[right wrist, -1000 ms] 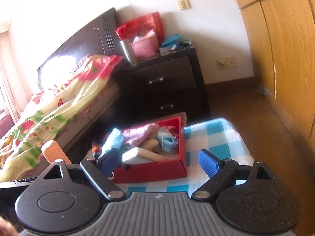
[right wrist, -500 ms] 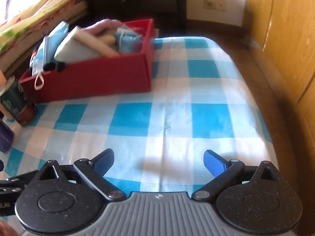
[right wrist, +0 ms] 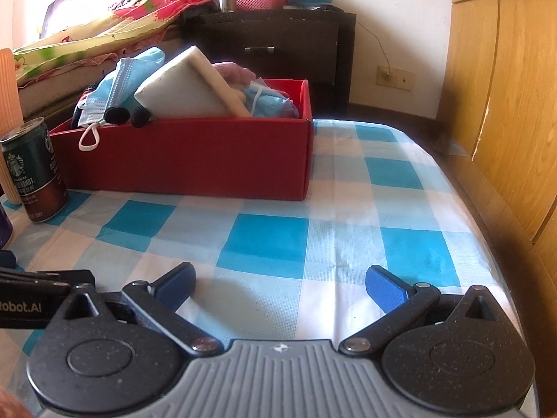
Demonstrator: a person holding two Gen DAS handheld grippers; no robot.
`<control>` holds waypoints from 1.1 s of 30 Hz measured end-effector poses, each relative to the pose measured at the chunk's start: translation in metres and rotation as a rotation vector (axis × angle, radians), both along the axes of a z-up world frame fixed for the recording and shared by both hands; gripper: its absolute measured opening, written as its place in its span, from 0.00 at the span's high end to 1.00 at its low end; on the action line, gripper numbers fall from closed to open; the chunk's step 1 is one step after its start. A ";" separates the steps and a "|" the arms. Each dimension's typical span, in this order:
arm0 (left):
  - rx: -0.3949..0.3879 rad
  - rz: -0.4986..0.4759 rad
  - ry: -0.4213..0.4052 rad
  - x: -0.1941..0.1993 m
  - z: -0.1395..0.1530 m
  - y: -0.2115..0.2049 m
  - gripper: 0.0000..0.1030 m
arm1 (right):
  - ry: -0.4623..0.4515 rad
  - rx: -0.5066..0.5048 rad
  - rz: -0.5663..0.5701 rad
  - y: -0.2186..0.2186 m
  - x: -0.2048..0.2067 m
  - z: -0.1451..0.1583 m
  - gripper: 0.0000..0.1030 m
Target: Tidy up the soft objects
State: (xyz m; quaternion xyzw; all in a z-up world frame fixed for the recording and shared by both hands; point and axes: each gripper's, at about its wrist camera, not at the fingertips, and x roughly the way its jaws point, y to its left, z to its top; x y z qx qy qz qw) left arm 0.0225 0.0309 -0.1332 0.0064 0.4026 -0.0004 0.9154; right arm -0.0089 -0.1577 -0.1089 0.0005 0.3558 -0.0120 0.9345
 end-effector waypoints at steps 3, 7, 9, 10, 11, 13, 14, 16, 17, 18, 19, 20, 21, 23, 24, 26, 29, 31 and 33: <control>-0.002 0.004 -0.003 0.001 -0.002 0.002 0.04 | 0.000 0.001 0.000 0.000 0.001 0.001 0.18; -0.003 0.007 -0.013 0.000 -0.002 0.002 0.04 | 0.001 0.001 0.000 0.000 0.001 0.001 0.18; -0.003 0.008 -0.014 0.002 0.000 0.003 0.04 | 0.000 0.001 0.000 -0.001 0.001 0.001 0.18; -0.003 0.009 -0.014 0.001 0.000 0.003 0.04 | 0.000 0.002 -0.001 -0.001 0.001 0.001 0.18; -0.003 0.010 -0.015 0.001 0.000 0.002 0.04 | 0.000 0.001 -0.001 -0.001 0.001 0.001 0.18; -0.001 0.014 -0.016 0.000 -0.001 0.001 0.04 | 0.001 0.001 -0.002 -0.001 0.000 0.001 0.18; -0.001 0.015 -0.016 0.000 0.000 0.000 0.04 | 0.000 0.001 -0.002 -0.001 0.000 0.000 0.18; 0.000 0.015 -0.016 0.000 0.000 -0.001 0.04 | 0.000 0.001 -0.003 -0.001 0.001 0.000 0.18; -0.001 0.015 -0.016 0.000 0.000 -0.001 0.04 | 0.000 0.001 -0.003 -0.001 0.001 0.000 0.18; -0.001 0.015 -0.015 0.000 0.000 0.000 0.04 | 0.000 0.001 -0.003 -0.001 0.001 0.000 0.18; -0.001 0.015 -0.014 0.000 -0.001 0.000 0.04 | 0.000 0.001 -0.003 -0.001 0.001 0.000 0.18; -0.001 0.016 -0.014 0.000 -0.001 0.000 0.04 | 0.001 0.001 -0.004 -0.001 0.001 0.000 0.18; -0.001 0.016 -0.015 0.000 -0.001 0.000 0.04 | 0.000 0.001 -0.004 -0.001 0.001 0.000 0.18; -0.001 0.015 -0.014 0.001 -0.001 0.000 0.04 | 0.000 0.001 -0.004 -0.001 0.001 0.000 0.18; -0.001 0.015 -0.014 0.000 -0.001 0.000 0.04 | 0.000 0.001 -0.003 -0.001 0.001 0.000 0.18; -0.001 0.014 -0.014 0.001 -0.001 0.000 0.04 | 0.000 0.001 -0.003 -0.001 0.001 0.000 0.18; -0.001 0.014 -0.015 0.001 -0.001 0.000 0.04 | 0.000 0.001 -0.003 -0.001 0.001 0.000 0.18; -0.001 0.015 -0.015 0.001 -0.001 0.000 0.04 | 0.000 0.001 -0.003 -0.001 0.001 0.000 0.18; 0.000 0.017 -0.015 0.001 0.000 -0.001 0.04 | 0.000 0.001 -0.004 -0.001 0.001 0.000 0.18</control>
